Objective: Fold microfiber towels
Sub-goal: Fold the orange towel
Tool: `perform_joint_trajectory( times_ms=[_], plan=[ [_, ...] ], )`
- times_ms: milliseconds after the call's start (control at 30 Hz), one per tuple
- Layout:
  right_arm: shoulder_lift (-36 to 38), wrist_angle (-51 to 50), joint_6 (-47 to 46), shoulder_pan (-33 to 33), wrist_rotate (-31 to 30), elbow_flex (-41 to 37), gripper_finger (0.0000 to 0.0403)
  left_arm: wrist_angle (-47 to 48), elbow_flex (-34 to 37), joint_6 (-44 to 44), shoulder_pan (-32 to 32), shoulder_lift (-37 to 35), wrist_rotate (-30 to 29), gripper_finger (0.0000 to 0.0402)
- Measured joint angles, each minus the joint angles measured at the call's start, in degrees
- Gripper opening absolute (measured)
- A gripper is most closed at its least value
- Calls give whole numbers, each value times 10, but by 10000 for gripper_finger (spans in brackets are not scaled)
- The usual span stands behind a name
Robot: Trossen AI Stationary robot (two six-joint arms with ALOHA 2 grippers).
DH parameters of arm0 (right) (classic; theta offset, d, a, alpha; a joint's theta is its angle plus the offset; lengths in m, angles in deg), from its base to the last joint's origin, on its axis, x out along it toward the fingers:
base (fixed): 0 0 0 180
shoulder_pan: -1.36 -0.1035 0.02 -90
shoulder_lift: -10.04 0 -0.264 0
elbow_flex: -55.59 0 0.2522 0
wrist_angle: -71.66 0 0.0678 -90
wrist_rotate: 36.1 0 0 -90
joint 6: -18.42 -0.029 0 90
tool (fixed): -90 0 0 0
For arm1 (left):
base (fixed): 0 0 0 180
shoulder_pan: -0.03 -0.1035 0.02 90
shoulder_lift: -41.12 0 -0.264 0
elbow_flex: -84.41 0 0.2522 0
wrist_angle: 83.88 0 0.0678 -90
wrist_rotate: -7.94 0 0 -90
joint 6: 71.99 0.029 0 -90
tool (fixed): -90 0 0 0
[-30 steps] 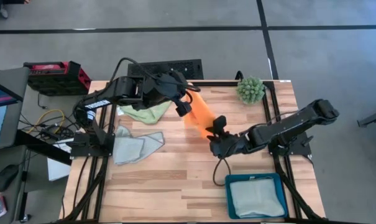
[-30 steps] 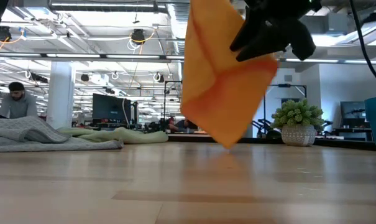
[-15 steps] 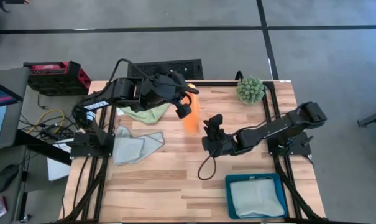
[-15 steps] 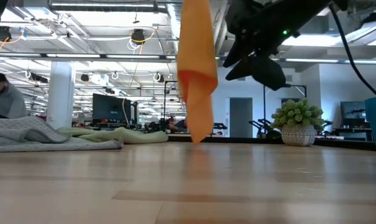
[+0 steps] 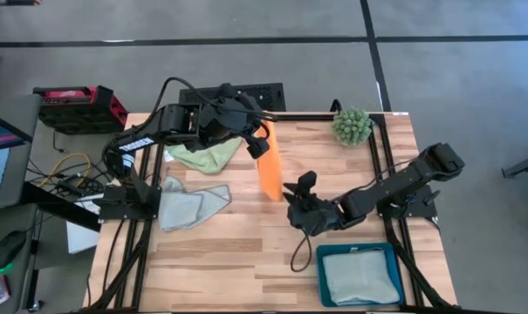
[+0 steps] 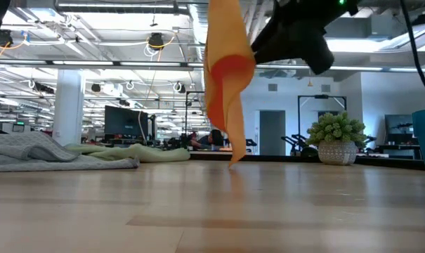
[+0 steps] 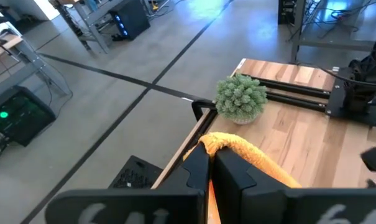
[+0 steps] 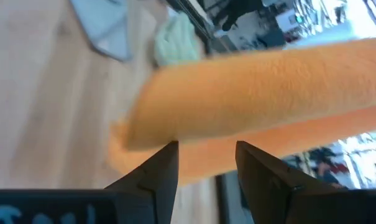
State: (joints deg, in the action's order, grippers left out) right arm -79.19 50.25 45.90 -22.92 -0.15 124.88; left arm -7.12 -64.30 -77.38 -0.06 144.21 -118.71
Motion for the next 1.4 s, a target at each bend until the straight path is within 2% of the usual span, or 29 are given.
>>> perform_joint_trajectory(
  times_ms=[100,333,467,567,767,900,1167,1400],
  plan=[
    [-6,4,0,-6,32,0,182,-3,0,-4,0,0,2,0],
    [-40,68,12,2,7,1,182,-26,0,-24,2,0,3,0],
    [-49,103,14,11,-26,3,182,-30,0,-31,2,0,3,0],
    [-60,101,18,20,-74,-1,182,-32,0,-44,6,0,3,0],
    [-94,114,56,41,-102,0,182,-37,0,-47,17,0,4,0],
    [-113,122,61,41,-152,0,182,-37,0,-47,23,0,4,0],
    [-109,142,76,30,-182,0,182,-36,0,-47,24,0,4,0],
    [-108,142,90,30,-189,0,162,-34,0,-48,28,0,4,0]
  ],
)
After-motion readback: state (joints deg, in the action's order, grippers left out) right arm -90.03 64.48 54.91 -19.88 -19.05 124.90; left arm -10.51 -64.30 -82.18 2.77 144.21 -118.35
